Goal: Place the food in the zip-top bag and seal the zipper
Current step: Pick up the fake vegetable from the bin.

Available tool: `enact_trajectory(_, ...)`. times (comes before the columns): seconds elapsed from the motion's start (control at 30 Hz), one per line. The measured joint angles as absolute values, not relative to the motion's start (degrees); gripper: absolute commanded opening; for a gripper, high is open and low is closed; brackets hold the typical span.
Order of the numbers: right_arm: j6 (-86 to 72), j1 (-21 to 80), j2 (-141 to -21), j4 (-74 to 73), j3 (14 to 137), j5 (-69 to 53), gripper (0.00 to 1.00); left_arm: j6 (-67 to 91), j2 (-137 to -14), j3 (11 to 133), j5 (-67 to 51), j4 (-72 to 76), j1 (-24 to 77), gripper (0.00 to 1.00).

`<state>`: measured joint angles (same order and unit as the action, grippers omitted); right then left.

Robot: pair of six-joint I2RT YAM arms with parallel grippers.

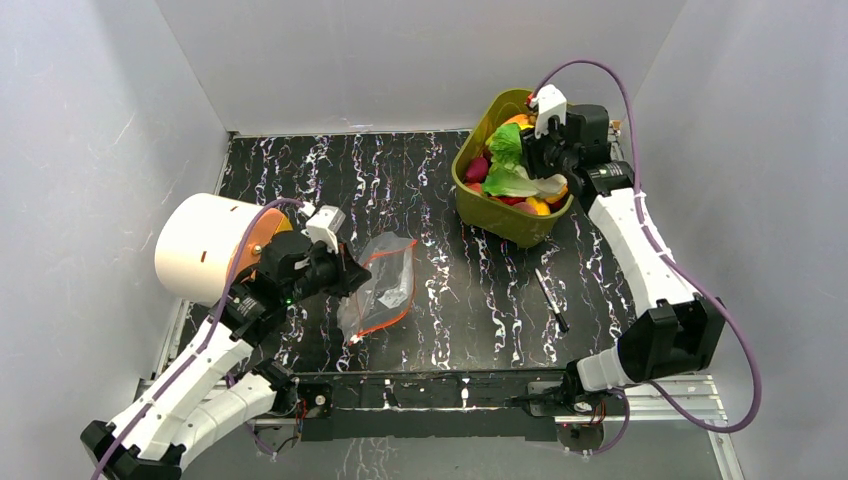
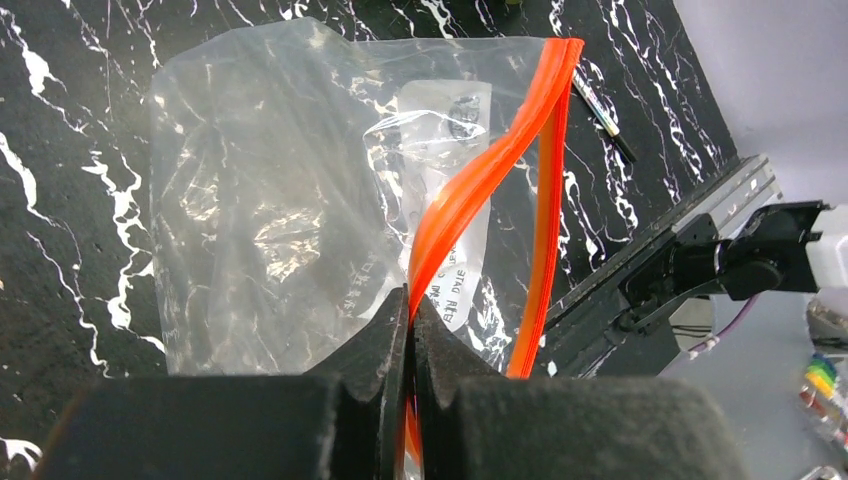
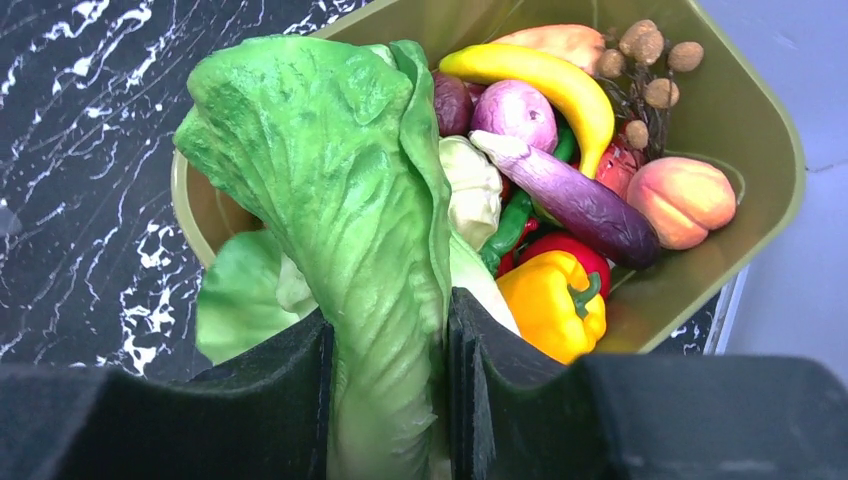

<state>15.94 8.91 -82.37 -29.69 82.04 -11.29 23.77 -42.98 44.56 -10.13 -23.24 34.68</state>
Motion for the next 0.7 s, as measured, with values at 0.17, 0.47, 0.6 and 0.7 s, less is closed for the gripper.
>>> enact_trajectory(0.17,12.2,9.7,-76.8,-28.3,79.2,-9.8,0.08,27.9,-45.5,46.3,-8.4,-23.6,34.7,0.0)
enact_trajectory(0.47,-0.3,11.2,-60.1,-17.2,68.0,-16.7,0.14,37.3,-45.8,47.3,-6.8,-20.1,34.7,0.0)
enact_trajectory(0.6,-9.5,11.3,-56.2,-10.6,64.7,-19.7,0.12,40.0,-45.2,47.3,-6.6,-17.7,34.7,0.0)
enact_trajectory(0.7,-17.5,11.5,-53.3,-4.3,60.0,-21.7,0.11,41.2,-45.3,47.3,-6.4,-16.3,34.7,0.0)
